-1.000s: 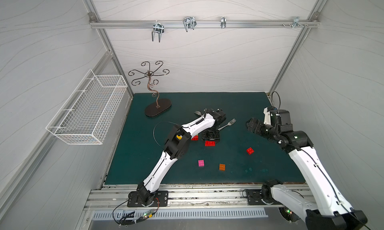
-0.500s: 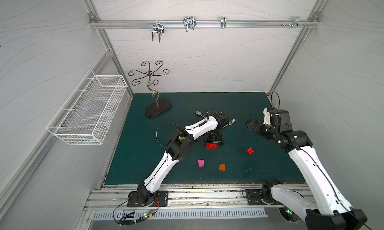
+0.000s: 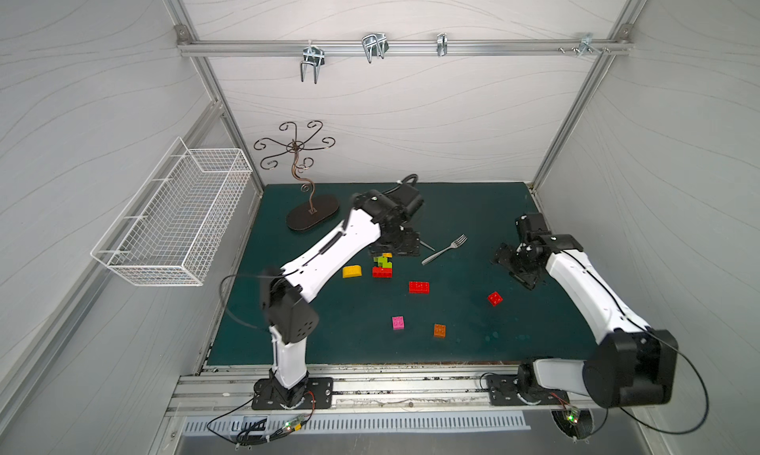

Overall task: Assemble the letter s with lego
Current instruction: Pick up the lego brick from the center of the board.

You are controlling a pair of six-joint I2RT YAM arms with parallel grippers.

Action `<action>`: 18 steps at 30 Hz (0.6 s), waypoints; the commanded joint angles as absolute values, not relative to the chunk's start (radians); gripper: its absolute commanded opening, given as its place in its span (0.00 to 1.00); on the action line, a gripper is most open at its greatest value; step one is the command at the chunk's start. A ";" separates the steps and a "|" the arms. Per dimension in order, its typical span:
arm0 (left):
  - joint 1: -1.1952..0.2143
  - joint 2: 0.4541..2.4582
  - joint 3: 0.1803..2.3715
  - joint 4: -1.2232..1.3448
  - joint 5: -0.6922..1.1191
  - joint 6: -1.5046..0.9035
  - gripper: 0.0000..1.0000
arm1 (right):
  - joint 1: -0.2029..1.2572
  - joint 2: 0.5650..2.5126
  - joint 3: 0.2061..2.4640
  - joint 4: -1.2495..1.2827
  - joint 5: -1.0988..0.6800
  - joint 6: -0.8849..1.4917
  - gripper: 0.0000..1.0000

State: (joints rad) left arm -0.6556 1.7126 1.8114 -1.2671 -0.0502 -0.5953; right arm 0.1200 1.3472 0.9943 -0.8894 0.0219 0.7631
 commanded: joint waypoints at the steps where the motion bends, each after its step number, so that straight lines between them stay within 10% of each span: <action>1: -0.560 1.627 1.634 -1.206 -0.072 -0.516 0.91 | 0.116 1.345 0.957 -0.843 -0.036 0.886 0.77; 18: -0.351 1.503 1.338 -1.069 0.060 -0.427 0.89 | 0.114 1.508 0.886 -0.779 -0.026 0.975 0.66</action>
